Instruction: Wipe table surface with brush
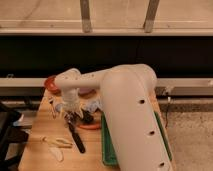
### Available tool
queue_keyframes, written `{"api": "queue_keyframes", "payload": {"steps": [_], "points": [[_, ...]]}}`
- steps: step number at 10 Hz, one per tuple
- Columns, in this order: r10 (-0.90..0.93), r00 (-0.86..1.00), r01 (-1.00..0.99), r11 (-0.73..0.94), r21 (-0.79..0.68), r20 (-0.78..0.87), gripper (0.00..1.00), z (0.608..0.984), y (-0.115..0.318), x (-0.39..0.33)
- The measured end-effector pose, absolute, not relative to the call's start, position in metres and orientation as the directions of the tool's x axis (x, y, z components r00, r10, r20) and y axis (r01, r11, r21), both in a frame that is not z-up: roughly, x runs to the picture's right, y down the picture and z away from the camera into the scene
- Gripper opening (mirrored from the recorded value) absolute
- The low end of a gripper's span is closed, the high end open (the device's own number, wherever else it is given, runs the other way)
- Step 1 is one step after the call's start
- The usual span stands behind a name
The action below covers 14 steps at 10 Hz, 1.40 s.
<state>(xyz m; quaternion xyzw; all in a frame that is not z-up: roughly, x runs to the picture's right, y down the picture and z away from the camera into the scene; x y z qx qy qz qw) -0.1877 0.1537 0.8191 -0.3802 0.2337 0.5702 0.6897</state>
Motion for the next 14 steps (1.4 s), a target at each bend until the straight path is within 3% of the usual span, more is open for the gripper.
{"api": "queue_keyframes", "payload": {"steps": [5,9,10,14], "points": [[0.616,0.247,-0.964,0.081,-0.252,-0.748,0.74,0.802,0.154,-0.197],[0.607,0.268,-0.957,0.08,-0.278,-0.748,0.72,0.809,0.162,-0.215],[0.602,0.272,-0.957,0.084,-0.279,-0.751,0.67,0.811,0.165,-0.216],[0.588,0.266,-0.963,0.117,-0.244,-0.764,0.25,0.82,0.172,-0.213]]}}
